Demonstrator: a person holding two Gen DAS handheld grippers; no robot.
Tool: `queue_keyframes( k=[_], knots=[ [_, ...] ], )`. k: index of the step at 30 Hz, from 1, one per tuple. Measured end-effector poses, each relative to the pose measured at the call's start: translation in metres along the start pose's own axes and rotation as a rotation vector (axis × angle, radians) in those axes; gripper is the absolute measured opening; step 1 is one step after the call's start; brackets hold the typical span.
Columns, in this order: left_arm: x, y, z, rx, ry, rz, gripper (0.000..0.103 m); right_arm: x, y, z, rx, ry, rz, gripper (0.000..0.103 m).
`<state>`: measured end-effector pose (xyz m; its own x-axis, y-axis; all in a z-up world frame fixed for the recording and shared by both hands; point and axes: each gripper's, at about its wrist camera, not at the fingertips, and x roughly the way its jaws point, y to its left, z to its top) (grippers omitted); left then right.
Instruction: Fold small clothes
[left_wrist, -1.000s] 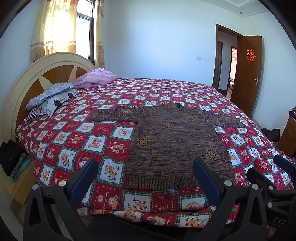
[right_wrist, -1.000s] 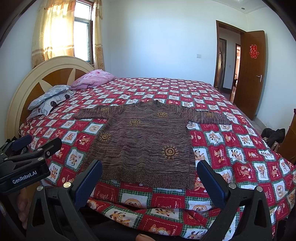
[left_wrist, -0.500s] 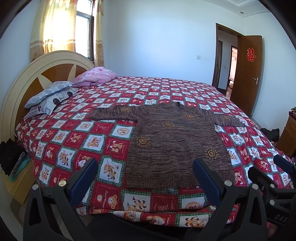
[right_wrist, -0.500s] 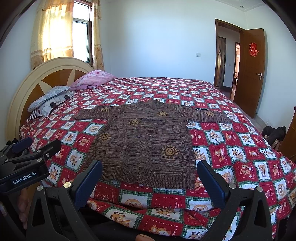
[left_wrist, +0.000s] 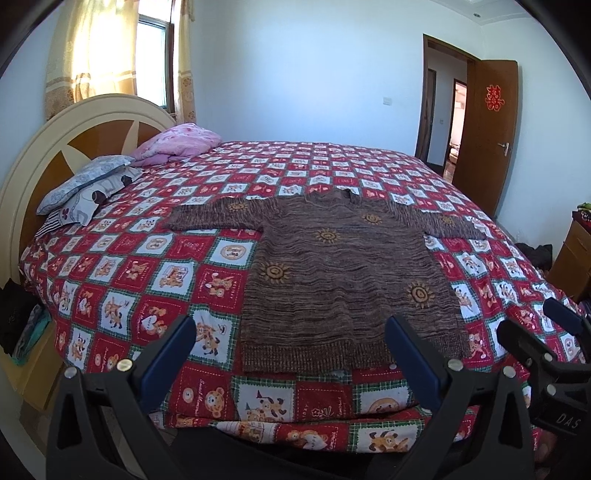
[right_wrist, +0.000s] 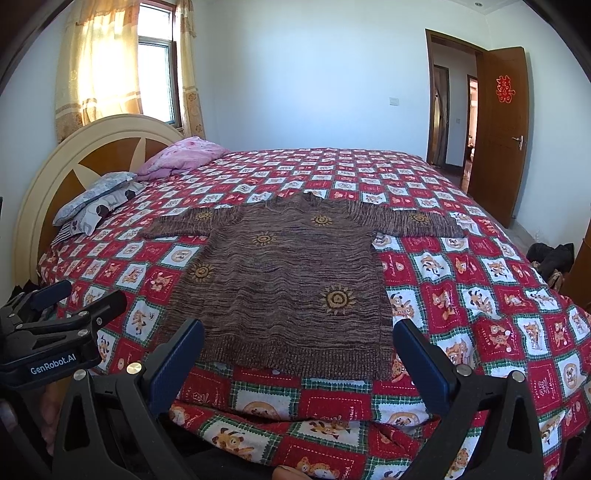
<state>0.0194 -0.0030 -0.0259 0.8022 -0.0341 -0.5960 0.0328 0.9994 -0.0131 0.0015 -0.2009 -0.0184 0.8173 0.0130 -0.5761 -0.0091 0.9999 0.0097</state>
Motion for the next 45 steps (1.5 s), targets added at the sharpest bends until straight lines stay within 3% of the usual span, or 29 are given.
queue_keyframes(
  k=[12, 22, 29, 35, 39, 45],
  knots=[
    [0.056, -0.016, 0.018, 0.131, 0.016, 0.006, 0.103, 0.081, -0.050, -0.004, 0.082, 0.113, 0.009, 0.102],
    [0.138, -0.030, 0.054, 0.105, 0.056, -0.019, 0.103, 0.169, -0.139, 0.019, 0.244, 0.230, -0.060, 0.100],
    [0.189, -0.041, 0.084, 0.096, 0.074, 0.013, 0.103, 0.236, -0.206, 0.052, 0.323, 0.297, -0.106, 0.069],
    [0.223, -0.049, 0.098, 0.092, 0.088, 0.048, 0.103, 0.280, -0.275, 0.084, 0.425, 0.290, -0.152, 0.058],
    [0.247, -0.055, 0.108, 0.119, 0.085, 0.086, 0.103, 0.304, -0.323, 0.112, 0.455, 0.249, -0.232, 0.055],
    [0.284, -0.052, 0.122, 0.112, 0.098, 0.144, 0.103, 0.338, -0.375, 0.145, 0.460, 0.230, -0.309, 0.043]
  ],
)
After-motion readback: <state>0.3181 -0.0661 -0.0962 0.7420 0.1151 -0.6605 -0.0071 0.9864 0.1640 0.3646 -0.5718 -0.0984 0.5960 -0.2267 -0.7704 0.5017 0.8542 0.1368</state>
